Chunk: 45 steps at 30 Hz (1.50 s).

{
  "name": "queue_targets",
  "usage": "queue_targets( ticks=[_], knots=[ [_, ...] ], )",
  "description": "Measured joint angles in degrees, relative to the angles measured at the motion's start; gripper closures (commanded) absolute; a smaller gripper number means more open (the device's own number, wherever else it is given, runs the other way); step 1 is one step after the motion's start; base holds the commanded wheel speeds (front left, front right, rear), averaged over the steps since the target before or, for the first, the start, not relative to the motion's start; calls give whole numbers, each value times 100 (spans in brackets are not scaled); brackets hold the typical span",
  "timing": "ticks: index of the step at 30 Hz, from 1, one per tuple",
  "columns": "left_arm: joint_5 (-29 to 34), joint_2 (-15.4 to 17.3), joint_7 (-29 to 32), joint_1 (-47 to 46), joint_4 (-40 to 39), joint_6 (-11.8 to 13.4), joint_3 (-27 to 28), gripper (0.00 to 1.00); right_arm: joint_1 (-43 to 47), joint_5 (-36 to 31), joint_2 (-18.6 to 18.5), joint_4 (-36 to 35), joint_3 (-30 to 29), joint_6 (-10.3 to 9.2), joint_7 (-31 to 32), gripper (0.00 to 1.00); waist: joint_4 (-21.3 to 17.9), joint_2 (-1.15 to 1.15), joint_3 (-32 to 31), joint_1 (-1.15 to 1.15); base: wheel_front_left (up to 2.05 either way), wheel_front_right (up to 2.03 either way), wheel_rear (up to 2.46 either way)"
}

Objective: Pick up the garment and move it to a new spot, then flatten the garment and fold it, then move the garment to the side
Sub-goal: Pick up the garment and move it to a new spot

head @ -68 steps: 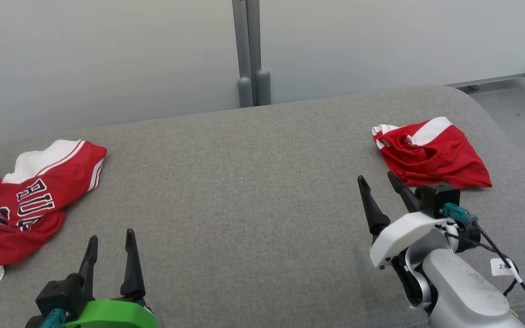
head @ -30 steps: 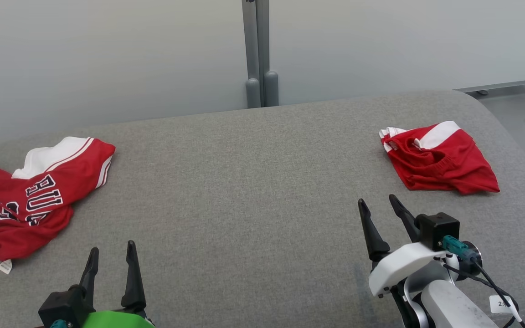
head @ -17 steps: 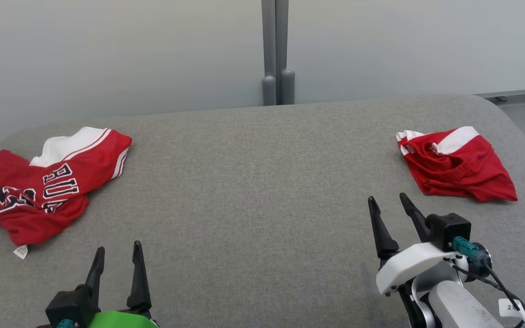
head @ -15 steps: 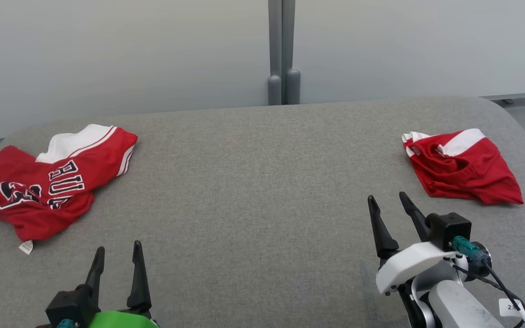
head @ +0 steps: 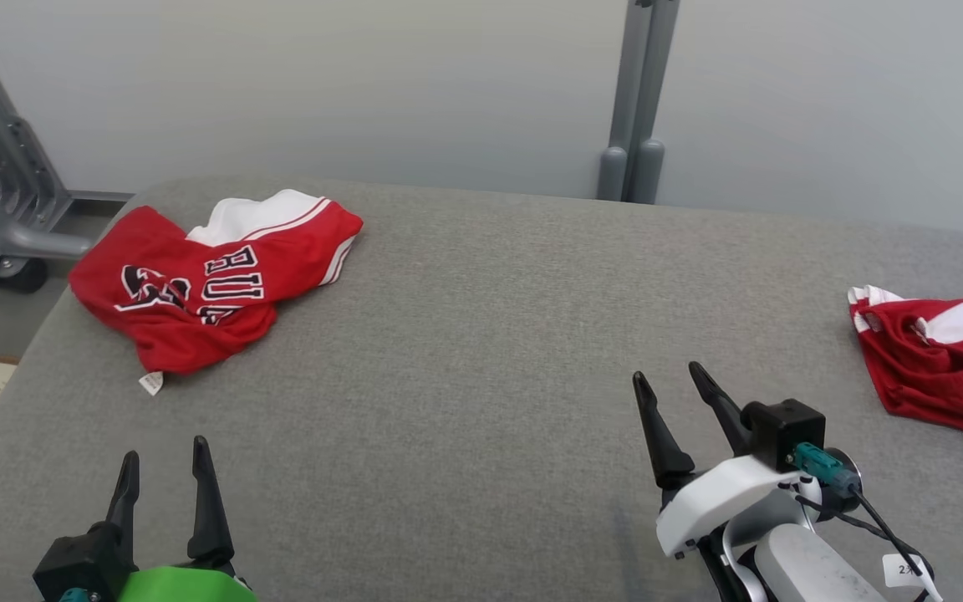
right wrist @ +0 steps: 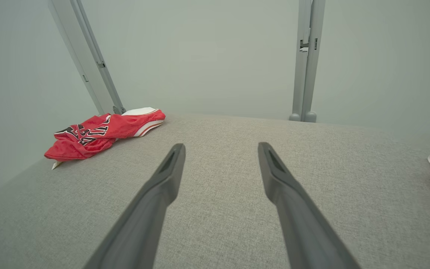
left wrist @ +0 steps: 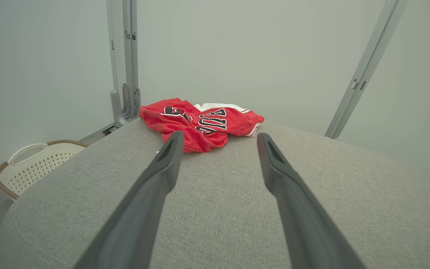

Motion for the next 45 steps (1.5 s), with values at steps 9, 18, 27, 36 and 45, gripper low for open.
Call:
queue_targets(
  ticks=[9, 18, 27, 36, 45],
  knots=[
    [48, -2, 3, -1, -19, 1, -258, 0, 13, 8, 13, -30, -180, -9, 0, 0, 713, 0, -62, 0, 0, 0, 0],
    [47, 3, 2, 9, -83, 3, 42, 0, 49, 1, 116, -22, 4, -9, 0, 0, 1157, 0, -127, 0, 0, 0, 0],
    [47, 1, 11, 9, -125, 3, -59, 0, 53, -19, 114, -20, -24, -11, 0, 0, 1035, 0, -49, 0, 0, 0, 0],
    [367, 158, 296, -318, -51, -55, -386, 0, 41, -116, -18, -60, -85, -24, 3, 0, 987, 0, 164, 0, 0, 0, 0],
    [394, 260, 960, -2128, 260, -109, -381, 0, -364, -375, -214, -309, -44, -24, 234, 0, 815, 0, 598, 0, 0, 0, 0]
  ],
)
